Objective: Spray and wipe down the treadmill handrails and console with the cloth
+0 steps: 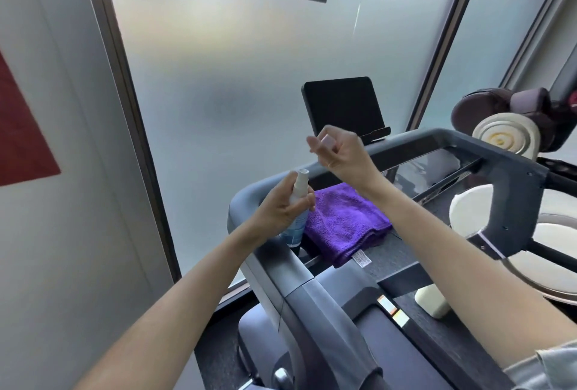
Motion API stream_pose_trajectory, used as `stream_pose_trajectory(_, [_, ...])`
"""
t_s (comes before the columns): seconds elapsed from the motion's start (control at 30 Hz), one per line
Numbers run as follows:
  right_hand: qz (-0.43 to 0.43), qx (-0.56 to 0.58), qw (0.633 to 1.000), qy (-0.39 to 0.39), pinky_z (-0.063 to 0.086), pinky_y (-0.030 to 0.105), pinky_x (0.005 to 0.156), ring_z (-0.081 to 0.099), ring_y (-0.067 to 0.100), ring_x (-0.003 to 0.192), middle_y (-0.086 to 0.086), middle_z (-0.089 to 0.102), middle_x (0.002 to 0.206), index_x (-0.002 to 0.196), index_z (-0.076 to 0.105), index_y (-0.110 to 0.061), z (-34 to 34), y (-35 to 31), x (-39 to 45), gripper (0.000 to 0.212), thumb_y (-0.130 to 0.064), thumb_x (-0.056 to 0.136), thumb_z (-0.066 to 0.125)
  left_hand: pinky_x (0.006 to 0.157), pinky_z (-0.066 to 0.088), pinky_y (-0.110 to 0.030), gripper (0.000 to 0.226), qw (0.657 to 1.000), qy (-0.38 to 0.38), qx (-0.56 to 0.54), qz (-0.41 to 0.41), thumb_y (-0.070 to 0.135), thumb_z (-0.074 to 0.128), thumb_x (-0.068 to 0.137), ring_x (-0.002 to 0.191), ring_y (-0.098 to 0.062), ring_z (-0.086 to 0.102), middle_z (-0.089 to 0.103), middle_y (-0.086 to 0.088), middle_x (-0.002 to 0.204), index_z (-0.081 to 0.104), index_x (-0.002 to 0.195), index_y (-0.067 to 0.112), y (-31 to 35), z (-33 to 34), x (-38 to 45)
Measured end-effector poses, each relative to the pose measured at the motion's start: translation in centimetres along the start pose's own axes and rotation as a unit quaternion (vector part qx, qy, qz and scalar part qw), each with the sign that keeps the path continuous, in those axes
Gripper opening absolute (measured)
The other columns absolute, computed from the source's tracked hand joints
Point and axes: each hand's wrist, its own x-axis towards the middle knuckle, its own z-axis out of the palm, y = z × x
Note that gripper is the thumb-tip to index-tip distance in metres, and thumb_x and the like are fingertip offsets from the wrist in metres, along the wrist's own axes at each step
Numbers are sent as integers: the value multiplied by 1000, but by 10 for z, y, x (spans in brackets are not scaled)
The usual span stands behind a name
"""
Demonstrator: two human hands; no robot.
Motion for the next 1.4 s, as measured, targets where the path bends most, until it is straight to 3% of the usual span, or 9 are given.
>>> stream_pose_trajectory(0.1, [26,35,999,-26,33,22,53,32,11,52,3,38,57,79,54,-2,7,5,-8,36,-36,91,55,81,46,-29,8,1000,10,-8,-21,9,55,94,84,-14,54,57,-9,93,48,97,11,-6,-4,-7])
stream_pose_trajectory(0.27, [62,96,992,-46,33,16,53,38,1,52,6,41,67,103,50,-2,9,8,-9,23,-22,103,38,86,52,-28,34,998,-28,-24,-41,-1,67,83,94,-17,56,58,-23,111,50,109,14,-5,-15,-16])
stream_pose_trajectory(0.4, [48,64,994,-79,45,21,78,60,1,80,10,67,91,116,63,-8,5,14,-13,26,-20,97,53,79,52,-22,39,997,24,-55,-52,-5,71,78,90,-17,60,62,-12,107,55,112,8,2,-17,-19])
stream_pose_trajectory(0.53, [86,120,988,-54,48,23,96,66,15,100,16,71,104,111,66,-7,7,21,-19,24,-11,88,66,70,50,-17,37,993,93,-67,-33,0,74,77,80,-5,64,65,-2,96,61,110,11,14,-26,-23])
stream_pose_trajectory(0.63, [136,60,988,-44,51,28,94,68,18,99,19,71,101,97,70,-10,7,32,-24,20,-9,78,77,69,50,-15,37,988,141,-49,-28,9,77,77,85,-5,64,66,5,103,63,111,15,22,-33,-25])
stream_pose_trajectory(0.73, [162,-40,985,-42,54,27,81,66,18,84,11,71,87,83,71,-18,9,38,-32,18,-18,71,85,69,50,-13,37,986,161,-32,-33,14,77,78,88,-10,63,66,7,105,65,112,21,29,-36,-27])
stream_pose_trajectory(0.9, [107,-65,989,-73,47,19,65,60,7,65,-2,68,68,76,70,-12,22,32,-43,19,-20,69,86,67,49,-12,38,986,162,-32,-26,14,78,77,88,-7,65,67,2,109,65,112,24,39,-42,-26])
stream_pose_trajectory(1.17, [44,-101,985,-134,52,16,66,60,9,63,3,64,74,90,62,-4,48,31,-51,28,0,70,82,69,50,-14,37,987,157,-25,-24,17,79,76,90,-7,65,67,4,108,65,109,27,38,-44,-28])
stream_pose_trajectory(1.4, [-6,-144,976,-164,52,22,70,63,18,72,3,65,77,94,61,-7,53,40,-56,29,0,72,78,69,49,-12,39,987,153,-5,-39,19,79,76,94,-9,65,66,3,110,65,111,28,31,-46,-31])
